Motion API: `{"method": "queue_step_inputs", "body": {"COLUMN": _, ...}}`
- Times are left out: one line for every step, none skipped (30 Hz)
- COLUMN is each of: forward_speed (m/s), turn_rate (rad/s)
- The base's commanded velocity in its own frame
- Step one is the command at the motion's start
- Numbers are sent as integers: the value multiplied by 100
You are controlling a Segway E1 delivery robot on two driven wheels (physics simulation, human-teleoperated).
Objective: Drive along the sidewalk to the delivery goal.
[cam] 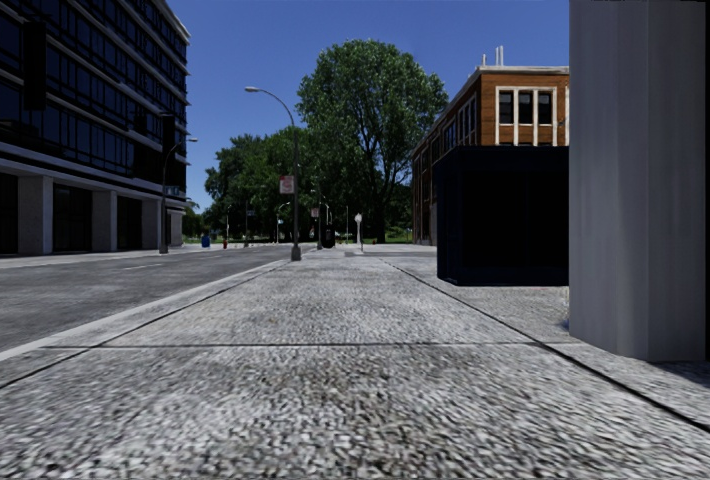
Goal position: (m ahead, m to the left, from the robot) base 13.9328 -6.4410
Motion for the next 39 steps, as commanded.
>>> {"method": "queue_step_inputs", "body": {"forward_speed": 200, "turn_rate": 0}}
{"method": "queue_step_inputs", "body": {"forward_speed": 200, "turn_rate": 0}}
{"method": "queue_step_inputs", "body": {"forward_speed": 200, "turn_rate": 0}}
{"method": "queue_step_inputs", "body": {"forward_speed": 200, "turn_rate": 0}}
{"method": "queue_step_inputs", "body": {"forward_speed": 200, "turn_rate": 0}}
{"method": "queue_step_inputs", "body": {"forward_speed": 200, "turn_rate": 0}}
{"method": "queue_step_inputs", "body": {"forward_speed": 200, "turn_rate": 0}}
{"method": "queue_step_inputs", "body": {"forward_speed": 200, "turn_rate": 0}}
{"method": "queue_step_inputs", "body": {"forward_speed": 200, "turn_rate": 0}}
{"method": "queue_step_inputs", "body": {"forward_speed": 200, "turn_rate": 0}}
{"method": "queue_step_inputs", "body": {"forward_speed": 200, "turn_rate": 0}}
{"method": "queue_step_inputs", "body": {"forward_speed": 200, "turn_rate": 0}}
{"method": "queue_step_inputs", "body": {"forward_speed": 200, "turn_rate": 0}}
{"method": "queue_step_inputs", "body": {"forward_speed": 200, "turn_rate": 0}}
{"method": "queue_step_inputs", "body": {"forward_speed": 200, "turn_rate": 0}}
{"method": "queue_step_inputs", "body": {"forward_speed": 200, "turn_rate": 0}}
{"method": "queue_step_inputs", "body": {"forward_speed": 200, "turn_rate": 0}}
{"method": "queue_step_inputs", "body": {"forward_speed": 200, "turn_rate": 0}}
{"method": "queue_step_inputs", "body": {"forward_speed": 200, "turn_rate": 0}}
{"method": "queue_step_inputs", "body": {"forward_speed": 200, "turn_rate": 0}}
{"method": "queue_step_inputs", "body": {"forward_speed": 200, "turn_rate": 0}}
{"method": "queue_step_inputs", "body": {"forward_speed": 200, "turn_rate": 0}}
{"method": "queue_step_inputs", "body": {"forward_speed": 200, "turn_rate": 0}}
{"method": "queue_step_inputs", "body": {"forward_speed": 200, "turn_rate": 0}}
{"method": "queue_step_inputs", "body": {"forward_speed": 200, "turn_rate": 0}}
{"method": "queue_step_inputs", "body": {"forward_speed": 200, "turn_rate": 0}}
{"method": "queue_step_inputs", "body": {"forward_speed": 200, "turn_rate": 0}}
{"method": "queue_step_inputs", "body": {"forward_speed": 200, "turn_rate": 0}}
{"method": "queue_step_inputs", "body": {"forward_speed": 200, "turn_rate": 0}}
{"method": "queue_step_inputs", "body": {"forward_speed": 200, "turn_rate": 0}}
{"method": "queue_step_inputs", "body": {"forward_speed": 200, "turn_rate": 0}}
{"method": "queue_step_inputs", "body": {"forward_speed": 200, "turn_rate": 0}}
{"method": "queue_step_inputs", "body": {"forward_speed": 200, "turn_rate": 0}}
{"method": "queue_step_inputs", "body": {"forward_speed": 200, "turn_rate": 0}}
{"method": "queue_step_inputs", "body": {"forward_speed": 200, "turn_rate": 0}}
{"method": "queue_step_inputs", "body": {"forward_speed": 200, "turn_rate": 0}}
{"method": "queue_step_inputs", "body": {"forward_speed": 200, "turn_rate": 0}}
{"method": "queue_step_inputs", "body": {"forward_speed": 200, "turn_rate": 0}}
{"method": "queue_step_inputs", "body": {"forward_speed": 200, "turn_rate": 0}}
